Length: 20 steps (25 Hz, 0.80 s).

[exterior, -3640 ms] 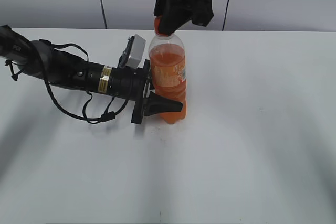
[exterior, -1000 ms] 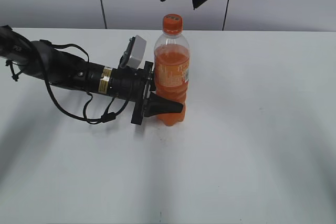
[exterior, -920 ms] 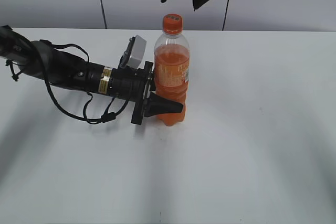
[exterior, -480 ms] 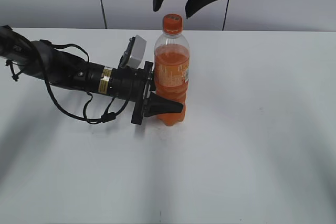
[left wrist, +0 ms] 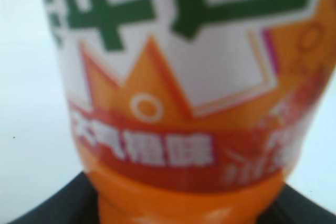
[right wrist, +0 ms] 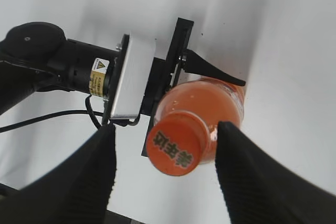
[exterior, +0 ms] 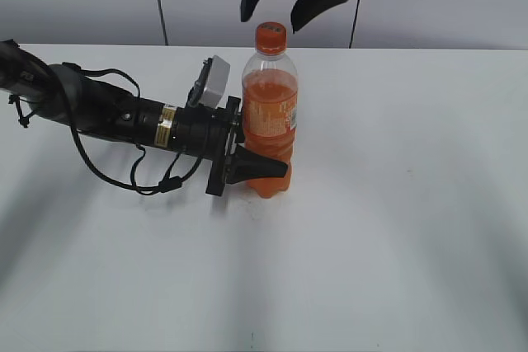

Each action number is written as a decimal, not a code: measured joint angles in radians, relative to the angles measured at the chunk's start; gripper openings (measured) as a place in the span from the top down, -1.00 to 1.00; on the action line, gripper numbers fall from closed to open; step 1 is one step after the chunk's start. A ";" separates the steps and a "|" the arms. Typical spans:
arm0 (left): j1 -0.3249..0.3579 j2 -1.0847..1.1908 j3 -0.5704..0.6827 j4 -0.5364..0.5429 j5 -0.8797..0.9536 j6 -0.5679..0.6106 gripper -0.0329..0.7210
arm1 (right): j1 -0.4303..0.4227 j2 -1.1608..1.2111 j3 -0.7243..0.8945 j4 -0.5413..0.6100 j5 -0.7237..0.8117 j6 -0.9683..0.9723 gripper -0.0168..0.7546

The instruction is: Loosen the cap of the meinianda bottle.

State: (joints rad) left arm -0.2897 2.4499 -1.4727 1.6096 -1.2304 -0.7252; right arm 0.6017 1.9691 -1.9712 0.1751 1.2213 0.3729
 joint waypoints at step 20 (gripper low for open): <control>0.000 0.000 0.000 -0.001 0.000 0.000 -0.13 | 0.000 0.000 0.042 0.000 0.001 -0.001 0.08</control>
State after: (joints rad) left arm -0.2897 2.4499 -1.4727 1.6088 -1.2304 -0.7252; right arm 0.6017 1.9691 -1.9291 0.1751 1.2222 0.3721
